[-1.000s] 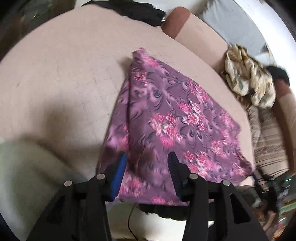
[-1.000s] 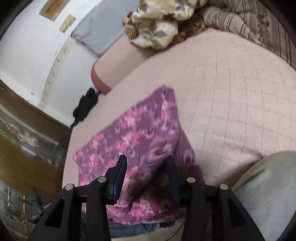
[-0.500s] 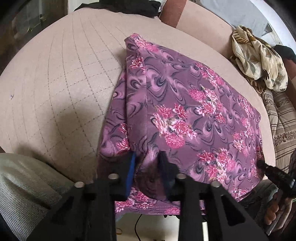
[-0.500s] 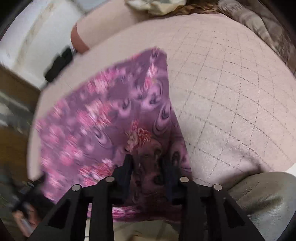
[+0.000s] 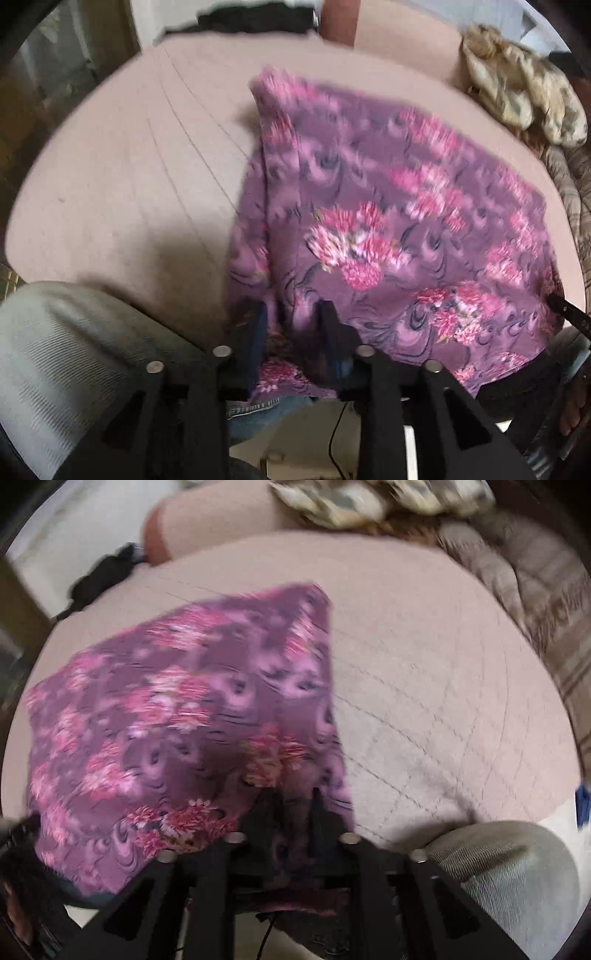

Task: Fold small clothes
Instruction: 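Open both grippers and lift them off the folded shirt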

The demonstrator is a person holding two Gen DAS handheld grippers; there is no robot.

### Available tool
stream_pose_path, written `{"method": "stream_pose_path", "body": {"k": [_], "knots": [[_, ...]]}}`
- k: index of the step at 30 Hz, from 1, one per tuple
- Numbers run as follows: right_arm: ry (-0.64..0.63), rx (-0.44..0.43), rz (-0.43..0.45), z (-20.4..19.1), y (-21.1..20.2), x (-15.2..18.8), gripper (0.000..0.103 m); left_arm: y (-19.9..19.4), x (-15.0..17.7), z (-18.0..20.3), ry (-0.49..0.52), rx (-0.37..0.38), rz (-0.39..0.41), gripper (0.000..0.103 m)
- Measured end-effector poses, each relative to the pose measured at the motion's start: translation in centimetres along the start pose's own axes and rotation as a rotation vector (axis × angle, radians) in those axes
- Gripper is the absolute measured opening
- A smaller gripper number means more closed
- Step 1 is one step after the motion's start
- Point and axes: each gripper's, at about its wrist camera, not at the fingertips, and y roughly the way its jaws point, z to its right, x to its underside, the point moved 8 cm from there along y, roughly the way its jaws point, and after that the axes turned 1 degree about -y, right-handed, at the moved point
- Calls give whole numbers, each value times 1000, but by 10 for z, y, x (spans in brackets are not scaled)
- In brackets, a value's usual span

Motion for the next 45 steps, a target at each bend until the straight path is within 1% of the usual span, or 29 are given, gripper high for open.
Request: {"method": "stream_pose_path", "body": {"k": [1, 2, 3, 4, 5, 6, 7, 8, 9, 11, 13, 14, 15, 17, 21, 26, 30, 33, 38, 45], "knots": [[17, -24, 59, 0, -15, -2, 36, -10, -3, 1, -4, 11, 42, 37], [38, -47, 113, 1, -29, -3, 52, -21, -8, 2, -6, 24, 90, 55], [71, -78, 190, 5, -49, -2, 61, -32, -16, 5, -6, 20, 140, 72], [104, -97, 241, 10, -61, 1, 76, -37, -23, 7, 4, 11, 168, 75], [133, -118, 272, 13, -69, 4, 79, -40, -29, 13, 31, 10, 190, 75], [152, -140, 279, 13, -70, 6, 79, -38, -42, 24, 91, 8, 211, 75], [166, -157, 273, 13, -70, 9, 79, -37, -49, 32, 120, 5, 225, 75], [166, -153, 276, 12, -71, 10, 79, -34, -56, 39, 137, 6, 241, 75], [168, -153, 281, 13, -72, 9, 79, -32, -66, 42, 135, 13, 278, 75], [182, -175, 284, 11, -68, 3, 79, -29, -66, 35, 95, -2, 322, 75], [191, -187, 304, 7, -71, 5, 79, -20, -57, 26, 57, -33, 304, 75], [189, -192, 310, 4, -70, 6, 79, -17, -55, 25, 51, -30, 287, 75], [185, -193, 313, 2, -69, 5, 79, -18, -58, 25, 47, -9, 284, 75], [165, -185, 309, -1, -66, 2, 79, -19, -60, 23, 34, -13, 298, 76], [130, -168, 302, -8, -63, 3, 79, -17, -58, 19, 15, -9, 282, 76], [87, -149, 325, -16, -70, 4, 79, -21, -57, 15, -3, 1, 293, 77], [39, -143, 331, -24, -73, 3, 79, -19, -57, 9, -36, 17, 280, 78], [31, -156, 330, -28, -78, 1, 79, -21, -57, 4, -59, 26, 279, 78], [66, -202, 318, -33, -83, 1, 79, -26, -55, 3, -66, 40, 291, 79], [62, -270, 270, -66, -81, -6, 79, -26, -56, -6, -103, 58, 283, 79]]}}
